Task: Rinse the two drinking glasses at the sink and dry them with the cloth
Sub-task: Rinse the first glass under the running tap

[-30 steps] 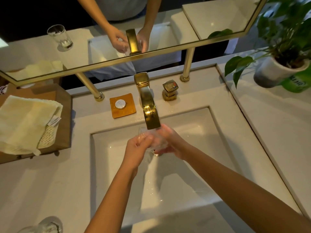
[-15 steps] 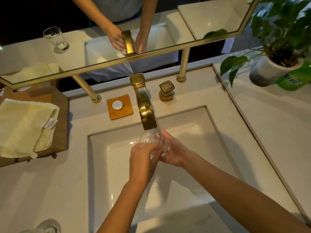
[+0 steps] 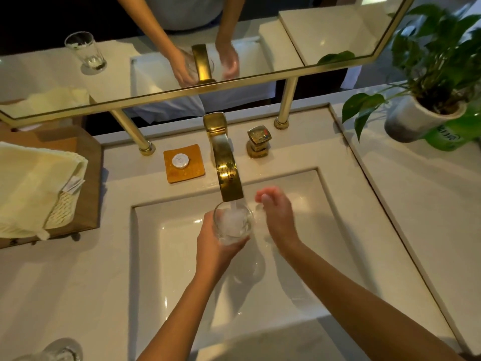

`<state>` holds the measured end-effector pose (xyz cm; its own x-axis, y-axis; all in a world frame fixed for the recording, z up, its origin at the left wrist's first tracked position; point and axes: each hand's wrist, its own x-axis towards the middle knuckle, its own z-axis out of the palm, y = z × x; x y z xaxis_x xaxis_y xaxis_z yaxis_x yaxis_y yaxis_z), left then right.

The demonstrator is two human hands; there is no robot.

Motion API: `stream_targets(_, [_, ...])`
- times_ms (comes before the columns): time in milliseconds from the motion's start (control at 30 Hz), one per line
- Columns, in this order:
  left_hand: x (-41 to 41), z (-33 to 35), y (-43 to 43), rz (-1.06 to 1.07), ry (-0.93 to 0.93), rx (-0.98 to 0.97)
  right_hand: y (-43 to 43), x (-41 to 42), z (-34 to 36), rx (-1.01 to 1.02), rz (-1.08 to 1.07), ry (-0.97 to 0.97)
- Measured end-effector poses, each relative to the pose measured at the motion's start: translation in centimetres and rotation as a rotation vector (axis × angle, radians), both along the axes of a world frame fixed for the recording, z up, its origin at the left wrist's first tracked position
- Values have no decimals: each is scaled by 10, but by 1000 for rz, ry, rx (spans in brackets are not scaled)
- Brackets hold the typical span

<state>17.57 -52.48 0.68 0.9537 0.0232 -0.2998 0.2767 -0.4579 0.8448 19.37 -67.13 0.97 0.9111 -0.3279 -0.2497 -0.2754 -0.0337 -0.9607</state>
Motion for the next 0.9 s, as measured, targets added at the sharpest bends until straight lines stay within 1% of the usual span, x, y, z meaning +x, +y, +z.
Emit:
stream_targets(33, [0, -2, 1, 9, -33, -9, -6, -2, 7, -99, 24, -162])
stream_targets(67, [1, -5, -9, 36, -83, -34, -10, -4, 14, -183, 139, -247])
stream_targets(100, [-1, -6, -12, 45, -136, -50, -10, -5, 21, -269, 309, -238])
stream_targets(167, [-2, -13, -17, 32, -197, -88, 0, -6, 26, -518, 738, -48])
stream_targets(200, [-2, -15, -16, 28, -198, -142, 8, -8, 26, -620, 885, 34])
stream_targets(233, [-2, -19, -15, 41, -167, -236, 13, -10, 24, -681, 948, 67])
stream_targets(267, [-2, -23, -14, 37, -147, -293, 16, -12, 22, -716, 961, 50])
stream_targets(300, [-2, -29, -13, 33, -153, -260, 15, -12, 21, -721, 958, 15])
stream_targets(367, [-2, -37, -8, -47, -218, -27, 6, -11, 16, -643, 955, 6])
stream_targets(433, [-3, -42, -6, -173, -341, 143, 0, -8, 12, -470, 898, 110])
stream_targets(467, [-3, -43, -8, -194, -387, 167, 3, -6, 9, -397, 861, 159])
stream_targets(500, [-3, -43, -10, -191, -393, 180, 8, -5, 6, -365, 830, 179])
stream_targets(567, [0, -43, -13, -196, -358, 212, 18, -5, -3, -366, 768, 155])
stream_targets(600, [4, -41, -13, -237, -341, 242, 19, -5, -7, -328, 733, 149])
stream_targets(633, [8, -39, -9, -291, -315, 260, 16, -6, -11, -248, 682, 147])
stream_targets(700, [17, -28, 2, -422, -178, 228, 6, -9, -13, -13, 539, 148])
stream_targets(767, [25, -13, 10, -491, 51, 88, -2, -12, -13, 163, 369, 171])
stream_targets(800, [26, -6, 11, -457, 168, -39, -3, -12, -13, 201, 296, 183])
stream_targets(833, [26, -2, 9, -372, 269, -185, -1, -11, -14, 206, 253, 178])
stream_targets(867, [25, 3, 3, -248, 339, -292, 4, -10, -16, 181, 247, 154])
stream_targets(900, [24, 6, -4, -91, 410, -353, 10, -9, -17, 120, 266, 114])
